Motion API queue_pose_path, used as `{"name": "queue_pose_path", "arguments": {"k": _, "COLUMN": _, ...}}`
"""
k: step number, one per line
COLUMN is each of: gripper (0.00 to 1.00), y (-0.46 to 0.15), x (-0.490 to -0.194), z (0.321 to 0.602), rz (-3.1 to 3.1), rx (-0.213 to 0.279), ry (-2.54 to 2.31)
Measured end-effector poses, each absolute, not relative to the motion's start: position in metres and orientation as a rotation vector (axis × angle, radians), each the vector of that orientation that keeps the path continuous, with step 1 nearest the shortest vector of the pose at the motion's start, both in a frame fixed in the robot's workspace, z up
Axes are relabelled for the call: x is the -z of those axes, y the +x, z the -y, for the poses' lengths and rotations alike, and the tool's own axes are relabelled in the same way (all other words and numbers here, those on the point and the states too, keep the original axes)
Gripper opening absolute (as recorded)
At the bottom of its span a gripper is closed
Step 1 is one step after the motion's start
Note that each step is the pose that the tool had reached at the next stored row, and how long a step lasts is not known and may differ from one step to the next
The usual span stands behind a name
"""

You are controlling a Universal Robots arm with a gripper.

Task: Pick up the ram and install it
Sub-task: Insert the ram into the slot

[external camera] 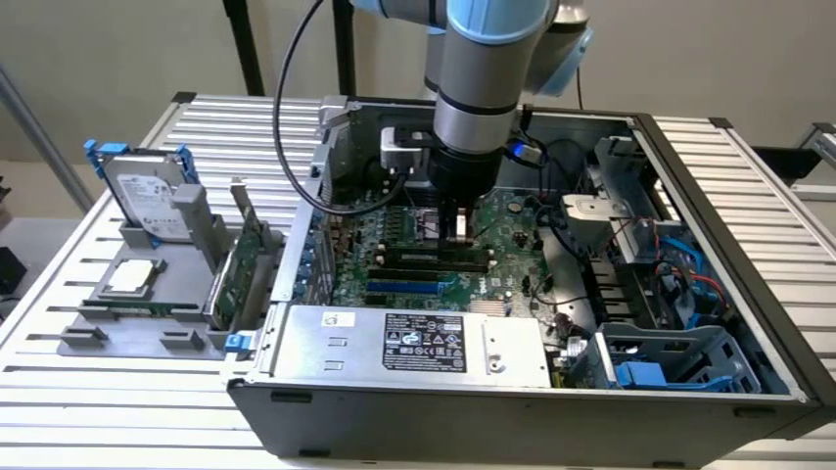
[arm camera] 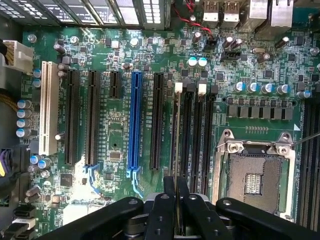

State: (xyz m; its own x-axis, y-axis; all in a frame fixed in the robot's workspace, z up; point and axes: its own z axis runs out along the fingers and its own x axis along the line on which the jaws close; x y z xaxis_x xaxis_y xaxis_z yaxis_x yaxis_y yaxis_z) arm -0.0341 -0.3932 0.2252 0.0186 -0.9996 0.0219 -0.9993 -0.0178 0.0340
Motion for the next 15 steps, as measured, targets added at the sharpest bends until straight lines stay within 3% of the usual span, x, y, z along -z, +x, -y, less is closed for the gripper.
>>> {"name": "queue_pose_path", "arguments": {"k": 3, "gripper": 0.00, "y": -0.034, "x": -0.225, "z": 0.393, "rz": 2.172, "rx": 0.011, "ry": 2.212}}
{"name": "queue_pose_path", "arguments": {"k": 4, "gripper": 1.00, "y": -0.034, "x": -0.225, "z": 0.393, "rz": 2.173, "rx": 0.011, "ry": 2.212}}
{"name": "queue_pose_path", "arguments": {"k": 14, "gripper": 1.00, "y": -0.035, "x": -0.241, "z": 0.393, "rz": 2.175, "rx": 0.015, "ry": 2.214}}
{"name": "queue_pose_path", "arguments": {"k": 15, "gripper": 0.00, "y": -0.035, "x": -0.242, "z": 0.393, "rz": 2.175, "rx": 0.016, "ry": 2.215}}
